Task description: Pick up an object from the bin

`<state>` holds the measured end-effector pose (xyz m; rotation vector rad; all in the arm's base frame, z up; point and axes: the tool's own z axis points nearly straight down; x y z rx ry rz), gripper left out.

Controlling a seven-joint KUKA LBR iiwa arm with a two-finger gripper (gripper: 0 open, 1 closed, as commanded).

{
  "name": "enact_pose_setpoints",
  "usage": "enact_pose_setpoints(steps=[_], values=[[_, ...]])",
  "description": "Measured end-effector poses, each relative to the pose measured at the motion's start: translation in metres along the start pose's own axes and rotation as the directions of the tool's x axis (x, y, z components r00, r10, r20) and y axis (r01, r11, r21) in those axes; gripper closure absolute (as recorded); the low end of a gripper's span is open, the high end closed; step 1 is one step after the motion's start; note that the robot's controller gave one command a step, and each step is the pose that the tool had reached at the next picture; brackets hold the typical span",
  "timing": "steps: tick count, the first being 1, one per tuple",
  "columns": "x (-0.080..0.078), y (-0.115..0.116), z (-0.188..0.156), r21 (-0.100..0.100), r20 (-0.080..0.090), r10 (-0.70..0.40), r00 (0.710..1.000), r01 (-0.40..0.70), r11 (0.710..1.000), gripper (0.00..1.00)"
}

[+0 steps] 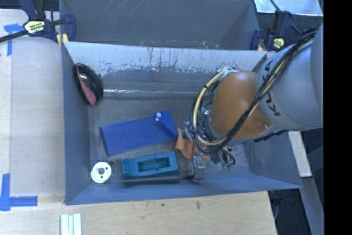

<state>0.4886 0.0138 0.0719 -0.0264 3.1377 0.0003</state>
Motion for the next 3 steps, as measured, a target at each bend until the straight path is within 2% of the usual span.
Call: enact_pose_setpoints(steps=[1,2,3], values=[[-0.022,-0.003,0.001,0.0,0.003,0.095,0.996,-0.095,0.996,1.0],[-0.022,-0.003,0.001,0.0,0.003,0.094,0.996,-0.094,0.996,1.0],[-0.062,-0.013,-0.17,0.0,0.003,0.101,0.995,-0.101,0.995,1.0]])
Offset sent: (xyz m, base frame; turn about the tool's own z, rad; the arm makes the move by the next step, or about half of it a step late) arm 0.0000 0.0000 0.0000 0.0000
